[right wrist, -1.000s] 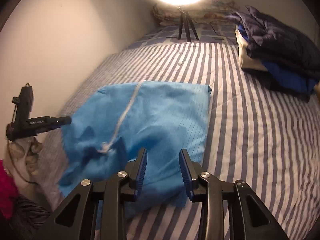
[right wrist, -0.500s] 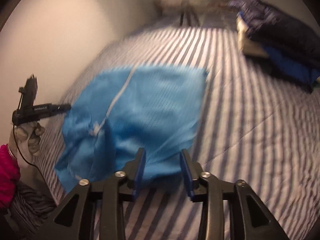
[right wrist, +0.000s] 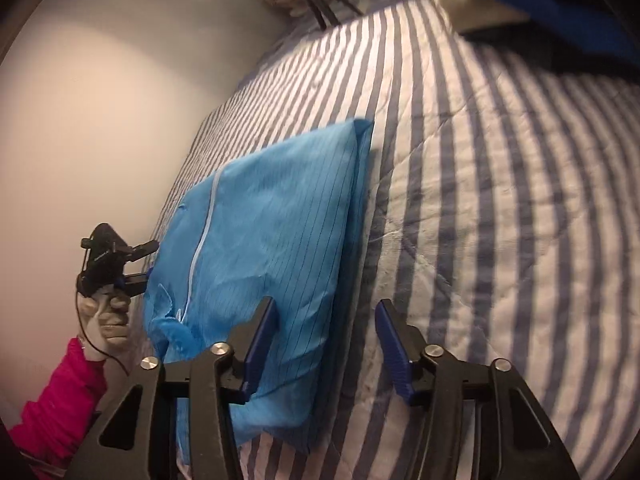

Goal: Fold large clothes
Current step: 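Grasp the folded coat bundle with both grippers and lift it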

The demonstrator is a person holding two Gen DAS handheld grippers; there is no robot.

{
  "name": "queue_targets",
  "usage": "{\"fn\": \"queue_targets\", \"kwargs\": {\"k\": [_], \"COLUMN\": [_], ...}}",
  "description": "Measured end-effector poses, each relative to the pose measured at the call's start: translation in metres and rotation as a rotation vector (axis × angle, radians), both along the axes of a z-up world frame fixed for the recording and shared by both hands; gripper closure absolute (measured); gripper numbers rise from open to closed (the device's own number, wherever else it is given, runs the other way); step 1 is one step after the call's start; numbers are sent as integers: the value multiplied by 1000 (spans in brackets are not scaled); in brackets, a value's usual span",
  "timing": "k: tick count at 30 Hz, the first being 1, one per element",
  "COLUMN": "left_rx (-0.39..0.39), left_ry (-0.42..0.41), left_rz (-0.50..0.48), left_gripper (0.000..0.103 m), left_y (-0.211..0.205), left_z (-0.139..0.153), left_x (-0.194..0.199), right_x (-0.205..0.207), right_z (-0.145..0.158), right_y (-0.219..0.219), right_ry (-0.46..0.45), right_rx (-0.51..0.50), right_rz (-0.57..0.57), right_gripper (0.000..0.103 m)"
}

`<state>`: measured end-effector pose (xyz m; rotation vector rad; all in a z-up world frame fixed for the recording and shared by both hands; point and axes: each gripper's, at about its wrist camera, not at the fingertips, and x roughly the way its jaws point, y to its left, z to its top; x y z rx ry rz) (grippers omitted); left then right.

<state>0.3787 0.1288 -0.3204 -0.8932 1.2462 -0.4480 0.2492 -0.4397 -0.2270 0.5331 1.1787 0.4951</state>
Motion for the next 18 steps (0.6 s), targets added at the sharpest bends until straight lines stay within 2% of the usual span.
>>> {"fn": "queue_targets", "kwargs": {"k": [7, 11, 14, 15, 18], "left_rx": [-25, 19, 91, 117, 216], "left_ry": [-8, -32, -42, -50, -95], "left_rz": [-51, -78, -94, -105, -135], "left_gripper": [44, 49, 63, 70, 83], "left_y": [-22, -40, -51, -54, -66], "left_z": [-2, 1, 5, 7, 18], "left_x": [14, 19, 20, 19, 14], "right_x": [22, 29, 32, 32, 32], "right_z": [-17, -22, -20, -19, -12], "right_y": [-2, 1, 7, 9, 17], "right_ry": [29, 30, 25, 23, 7], "right_rx": [172, 231, 211, 198, 95], "right_rz": [-7, -29, -19, -18, 5], "right_gripper": [53, 55, 59, 60, 76]}}
